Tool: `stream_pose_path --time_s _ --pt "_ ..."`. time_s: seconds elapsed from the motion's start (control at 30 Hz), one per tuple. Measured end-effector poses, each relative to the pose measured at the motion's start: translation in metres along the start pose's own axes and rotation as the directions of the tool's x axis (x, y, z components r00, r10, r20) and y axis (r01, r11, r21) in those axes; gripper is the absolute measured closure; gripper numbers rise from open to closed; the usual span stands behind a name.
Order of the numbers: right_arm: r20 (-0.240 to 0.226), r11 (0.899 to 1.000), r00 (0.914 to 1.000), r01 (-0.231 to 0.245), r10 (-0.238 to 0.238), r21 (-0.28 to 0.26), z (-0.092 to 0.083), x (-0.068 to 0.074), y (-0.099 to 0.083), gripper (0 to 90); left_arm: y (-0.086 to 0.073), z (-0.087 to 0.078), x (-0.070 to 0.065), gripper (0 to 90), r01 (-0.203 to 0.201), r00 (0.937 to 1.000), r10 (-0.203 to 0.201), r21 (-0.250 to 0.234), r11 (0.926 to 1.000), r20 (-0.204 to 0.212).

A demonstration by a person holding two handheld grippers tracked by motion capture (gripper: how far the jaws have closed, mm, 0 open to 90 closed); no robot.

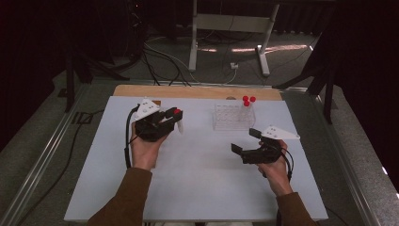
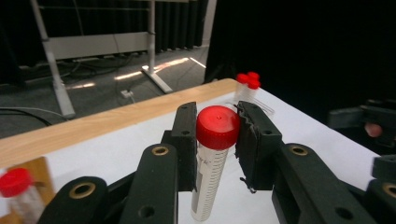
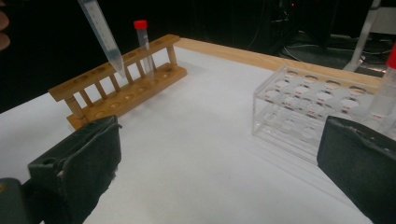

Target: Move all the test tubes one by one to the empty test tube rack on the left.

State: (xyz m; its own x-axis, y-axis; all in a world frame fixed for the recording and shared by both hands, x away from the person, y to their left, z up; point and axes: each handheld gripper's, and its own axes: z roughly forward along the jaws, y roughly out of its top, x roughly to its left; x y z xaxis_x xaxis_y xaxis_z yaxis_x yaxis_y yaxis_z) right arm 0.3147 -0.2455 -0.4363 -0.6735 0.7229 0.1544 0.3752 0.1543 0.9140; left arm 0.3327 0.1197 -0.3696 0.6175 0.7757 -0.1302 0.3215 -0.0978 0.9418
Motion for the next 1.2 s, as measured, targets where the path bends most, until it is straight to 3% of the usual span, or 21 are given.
stream_pose_path --time_s 0.37,0.63,0.87,1.2 --pt "0.014 1.0 0.9999 -0.003 0.003 0.001 -0.007 -0.006 -0.001 0.0 0.007 -0.005 0.022 70.9 0.004 0.9977 -0.006 -0.027 0.9996 -0.068" --pt "0.029 1.0 0.9996 -0.003 0.003 -0.014 -0.012 -0.01 -0.001 0.0 0.005 -0.004 0.034 70.9 0.009 0.9916 -0.014 -0.033 0.9994 -0.128" --pt "0.027 1.0 0.9996 -0.003 0.004 -0.015 -0.012 -0.01 -0.001 0.0 0.003 -0.002 0.047 70.9 0.019 0.9818 -0.024 -0.031 0.9993 -0.188" --pt "0.022 1.0 0.9998 -0.003 0.003 -0.014 -0.012 -0.01 -0.001 0.0 -0.001 -0.002 0.062 70.9 0.035 0.9615 -0.039 -0.018 0.9992 -0.272"
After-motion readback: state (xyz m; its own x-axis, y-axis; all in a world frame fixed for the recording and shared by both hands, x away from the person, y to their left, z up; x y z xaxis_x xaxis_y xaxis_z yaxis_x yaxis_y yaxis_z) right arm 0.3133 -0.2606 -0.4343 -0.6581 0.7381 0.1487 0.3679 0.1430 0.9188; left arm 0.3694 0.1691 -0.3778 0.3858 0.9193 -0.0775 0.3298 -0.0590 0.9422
